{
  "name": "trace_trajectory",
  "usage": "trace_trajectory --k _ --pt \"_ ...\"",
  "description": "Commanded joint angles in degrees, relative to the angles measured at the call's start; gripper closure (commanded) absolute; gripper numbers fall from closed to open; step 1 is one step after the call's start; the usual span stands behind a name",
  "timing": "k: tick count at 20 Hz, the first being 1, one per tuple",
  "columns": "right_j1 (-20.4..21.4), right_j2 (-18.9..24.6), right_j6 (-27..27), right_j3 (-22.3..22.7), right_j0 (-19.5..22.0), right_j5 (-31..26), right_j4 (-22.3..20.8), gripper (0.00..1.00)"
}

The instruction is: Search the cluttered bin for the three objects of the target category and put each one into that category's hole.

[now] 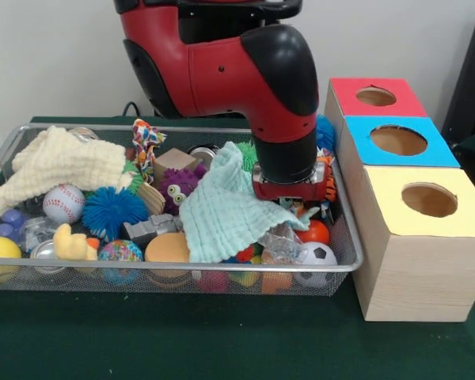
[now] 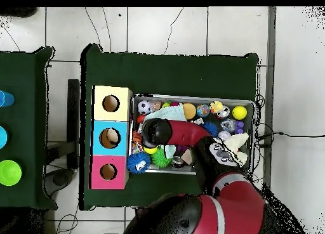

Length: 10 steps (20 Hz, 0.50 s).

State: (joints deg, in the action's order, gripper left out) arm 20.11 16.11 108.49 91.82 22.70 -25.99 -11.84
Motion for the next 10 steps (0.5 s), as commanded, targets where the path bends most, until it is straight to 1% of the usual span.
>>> trace_trajectory --k 1,3,7,9,10 --pt "-0.38 0.33 3.41 1.04 -4.14 3.82 -3.3 0.0" --pt "1.58 1.68 3.29 2.71 -3.45 2.58 -2.01 0.0" --pt "9.47 2.42 5.88 7.27 -4.13 -1.34 1.06 0.0" --pt "13.33 2.31 6.06 7.96 -4.72 -5.84 2.77 0.0" --pt "14.48 2.62 5.99 8.26 -4.64 -7.51 3.64 0.0"
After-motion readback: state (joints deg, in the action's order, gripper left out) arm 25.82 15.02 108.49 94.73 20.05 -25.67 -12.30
